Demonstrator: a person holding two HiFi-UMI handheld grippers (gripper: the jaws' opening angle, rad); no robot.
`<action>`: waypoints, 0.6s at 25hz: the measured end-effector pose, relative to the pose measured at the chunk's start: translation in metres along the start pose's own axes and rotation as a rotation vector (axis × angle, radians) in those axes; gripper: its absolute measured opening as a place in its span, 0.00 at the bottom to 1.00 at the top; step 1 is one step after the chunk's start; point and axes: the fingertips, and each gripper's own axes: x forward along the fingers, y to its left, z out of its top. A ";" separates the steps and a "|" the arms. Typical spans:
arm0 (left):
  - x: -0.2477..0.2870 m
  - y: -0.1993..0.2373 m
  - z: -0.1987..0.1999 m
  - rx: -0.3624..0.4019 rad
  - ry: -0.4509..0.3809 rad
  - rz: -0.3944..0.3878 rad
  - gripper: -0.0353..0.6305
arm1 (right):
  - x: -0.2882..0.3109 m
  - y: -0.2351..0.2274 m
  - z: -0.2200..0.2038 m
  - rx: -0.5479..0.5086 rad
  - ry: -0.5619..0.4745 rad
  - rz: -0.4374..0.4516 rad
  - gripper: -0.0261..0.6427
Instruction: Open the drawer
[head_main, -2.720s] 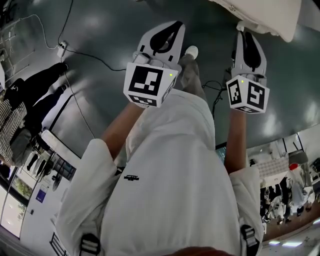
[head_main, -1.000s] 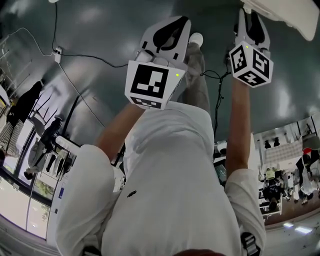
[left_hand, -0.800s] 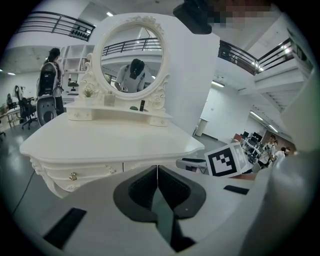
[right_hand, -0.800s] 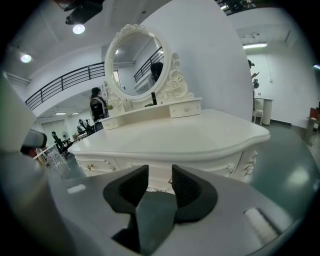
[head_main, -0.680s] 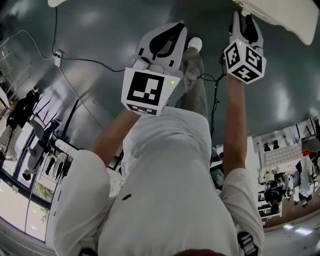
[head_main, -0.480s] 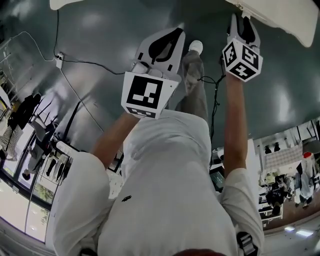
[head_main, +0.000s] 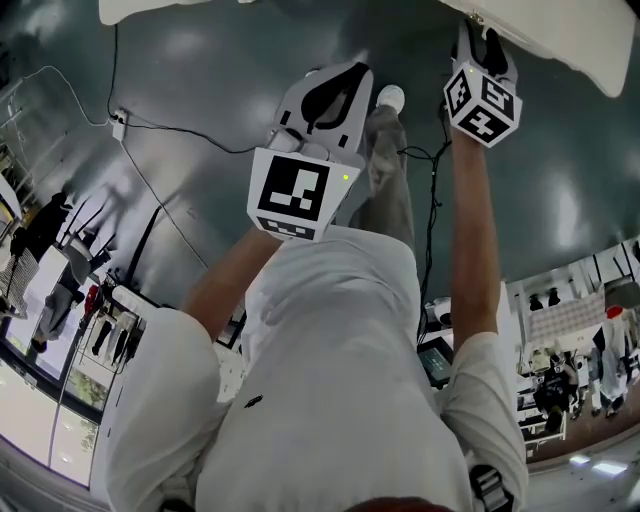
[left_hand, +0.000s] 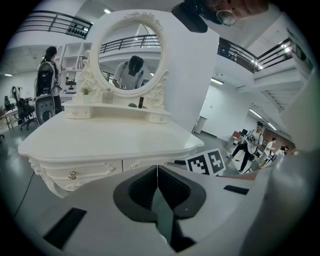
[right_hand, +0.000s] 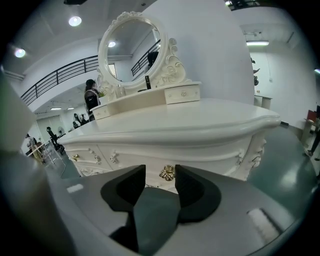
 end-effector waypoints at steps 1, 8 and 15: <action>0.000 -0.001 0.000 0.002 0.000 0.000 0.07 | 0.002 -0.001 -0.001 -0.001 0.001 -0.003 0.33; 0.001 -0.002 -0.008 0.004 0.011 0.005 0.07 | 0.019 -0.010 -0.014 0.028 0.030 -0.030 0.33; 0.000 -0.011 -0.010 0.007 0.016 0.005 0.07 | 0.031 -0.014 -0.016 0.028 0.052 -0.015 0.33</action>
